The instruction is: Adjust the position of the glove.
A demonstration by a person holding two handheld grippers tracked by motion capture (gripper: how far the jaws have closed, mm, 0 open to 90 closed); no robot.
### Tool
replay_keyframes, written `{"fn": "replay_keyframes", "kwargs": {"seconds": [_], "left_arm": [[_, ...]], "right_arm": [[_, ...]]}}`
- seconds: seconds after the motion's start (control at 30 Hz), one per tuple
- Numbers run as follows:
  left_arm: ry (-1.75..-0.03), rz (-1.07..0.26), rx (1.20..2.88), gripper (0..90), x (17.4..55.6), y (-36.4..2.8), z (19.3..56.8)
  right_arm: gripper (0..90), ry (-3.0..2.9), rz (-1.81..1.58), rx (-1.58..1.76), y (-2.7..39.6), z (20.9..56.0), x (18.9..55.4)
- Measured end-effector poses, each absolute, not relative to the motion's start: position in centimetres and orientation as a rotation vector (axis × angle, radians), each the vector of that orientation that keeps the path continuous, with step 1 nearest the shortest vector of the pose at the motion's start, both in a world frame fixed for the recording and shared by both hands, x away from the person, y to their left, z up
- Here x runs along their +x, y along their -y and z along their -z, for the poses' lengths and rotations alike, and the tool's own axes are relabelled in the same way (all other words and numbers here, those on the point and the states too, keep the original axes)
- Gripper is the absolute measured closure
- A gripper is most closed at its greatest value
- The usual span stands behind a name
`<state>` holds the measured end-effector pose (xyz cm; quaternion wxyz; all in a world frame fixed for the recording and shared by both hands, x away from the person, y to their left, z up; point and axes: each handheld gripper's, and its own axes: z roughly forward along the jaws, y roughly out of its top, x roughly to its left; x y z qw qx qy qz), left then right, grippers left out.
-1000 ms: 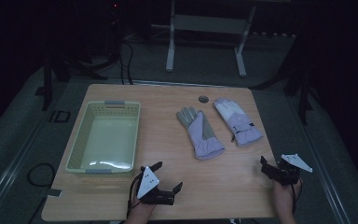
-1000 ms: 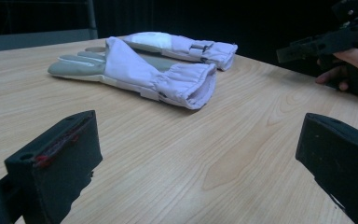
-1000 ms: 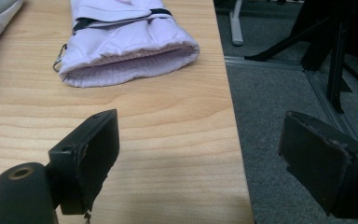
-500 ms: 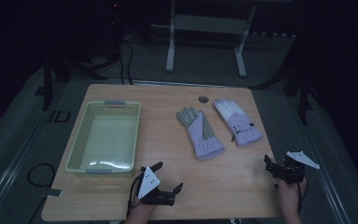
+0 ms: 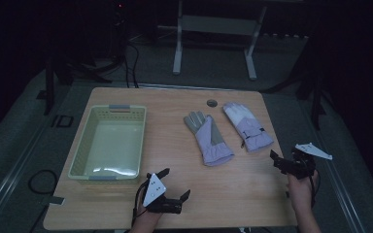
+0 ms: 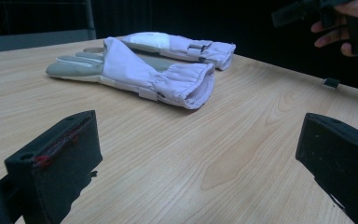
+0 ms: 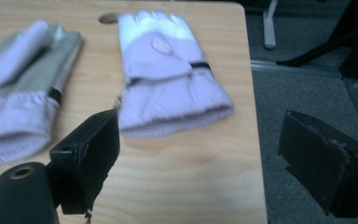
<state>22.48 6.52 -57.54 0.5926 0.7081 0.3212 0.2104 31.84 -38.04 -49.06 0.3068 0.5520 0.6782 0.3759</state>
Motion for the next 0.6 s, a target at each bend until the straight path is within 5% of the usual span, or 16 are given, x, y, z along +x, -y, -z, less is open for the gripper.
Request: {"fn": "replay_keyframes", "kwargs": {"seconds": [0.6], "left_arm": [[-0.747, -0.477, 1.646, 0.1, 22.5, -6.5, 57.5]], "right_arm": [[13.6, -1.867, -1.080, 1.310, 33.1, 44.7, 34.5]]}}
